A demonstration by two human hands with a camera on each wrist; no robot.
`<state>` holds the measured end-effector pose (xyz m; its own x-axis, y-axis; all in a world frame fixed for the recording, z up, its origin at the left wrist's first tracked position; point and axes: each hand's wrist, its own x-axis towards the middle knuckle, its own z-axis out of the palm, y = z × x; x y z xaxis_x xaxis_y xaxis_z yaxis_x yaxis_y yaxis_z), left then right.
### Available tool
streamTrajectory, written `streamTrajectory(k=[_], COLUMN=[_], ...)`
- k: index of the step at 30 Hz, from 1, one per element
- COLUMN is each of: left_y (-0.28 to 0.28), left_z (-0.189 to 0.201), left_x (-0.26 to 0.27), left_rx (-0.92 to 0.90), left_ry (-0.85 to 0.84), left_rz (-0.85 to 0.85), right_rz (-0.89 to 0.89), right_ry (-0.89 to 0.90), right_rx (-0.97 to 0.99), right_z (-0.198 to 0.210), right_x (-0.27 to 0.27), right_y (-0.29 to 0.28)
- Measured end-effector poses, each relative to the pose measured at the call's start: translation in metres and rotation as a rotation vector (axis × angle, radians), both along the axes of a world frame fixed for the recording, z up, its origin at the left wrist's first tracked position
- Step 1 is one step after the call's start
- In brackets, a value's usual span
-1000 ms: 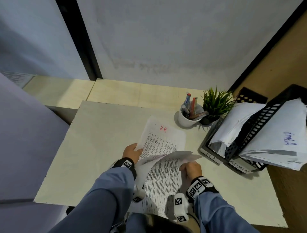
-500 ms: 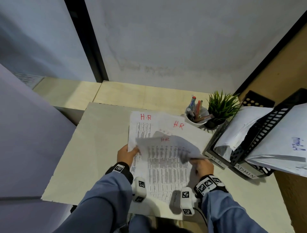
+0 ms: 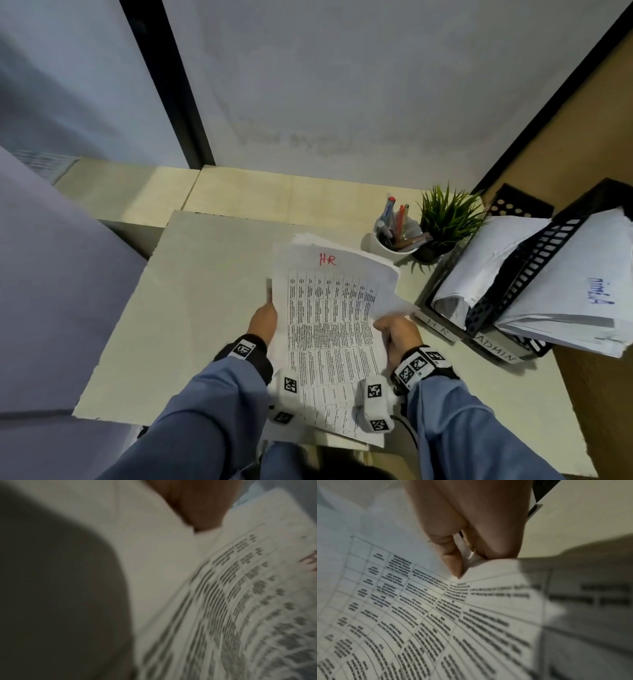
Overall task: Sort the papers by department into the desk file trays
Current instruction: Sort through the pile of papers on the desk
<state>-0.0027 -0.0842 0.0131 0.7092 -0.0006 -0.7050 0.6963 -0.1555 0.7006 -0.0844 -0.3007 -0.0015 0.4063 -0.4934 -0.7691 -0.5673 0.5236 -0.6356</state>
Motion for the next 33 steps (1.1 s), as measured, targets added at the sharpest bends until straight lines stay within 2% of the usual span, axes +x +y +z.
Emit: streamTrajectory(k=[2, 4, 6, 8, 10, 12, 15, 18, 22, 26, 29, 33], left_y=[-0.005, -0.007, -0.010, -0.017, -0.022, -0.024, -0.024, -0.025, -0.026, -0.034, -0.039, -0.037], left_z=[0.013, 0.019, 0.026, 0.029, 0.032, 0.044, 0.061, 0.063, 0.050, 0.056, 0.056, 0.023], left_x=[-0.006, -0.008, -0.010, -0.008, -0.003, 0.002, 0.002, -0.008, -0.014, -0.016, -0.016, -0.020], left_rx=[-0.137, -0.243, -0.239, -0.197, -0.163, -0.220, -0.229, -0.247, -0.092, -0.140, -0.190, -0.014], left_ry=[-0.017, -0.073, -0.171, -0.293, -0.372, -0.462, -0.627, -0.618, -0.657, -0.673, -0.624, -0.485], left_rz=[-0.055, -0.083, -0.121, -0.164, -0.049, 0.024, -0.028, -0.096, -0.200, -0.080, 0.011, -0.089], right_rz=[-0.024, -0.053, -0.025, 0.070, 0.154, 0.155, 0.092, 0.122, 0.157, 0.134, 0.131, 0.135], right_ry=[0.036, -0.047, -0.172, -0.231, -0.317, -0.453, -0.624, -0.675, -0.543, -0.621, -0.692, -0.505], right_rx=[-0.065, -0.108, -0.103, -0.201, -0.336, -0.434, -0.470, -0.455, -0.417, -0.437, -0.483, -0.368], right_z=[0.005, 0.011, 0.023, 0.042, 0.066, 0.086, 0.109, 0.111, 0.094, 0.102, 0.109, 0.082], right_x=[0.004, 0.006, 0.011, 0.016, 0.021, 0.021, 0.013, 0.003, -0.002, 0.004, 0.004, -0.003], right_y=[-0.001, -0.001, 0.000, 0.002, 0.004, 0.004, 0.007, 0.010, 0.019, 0.025, 0.023, 0.029])
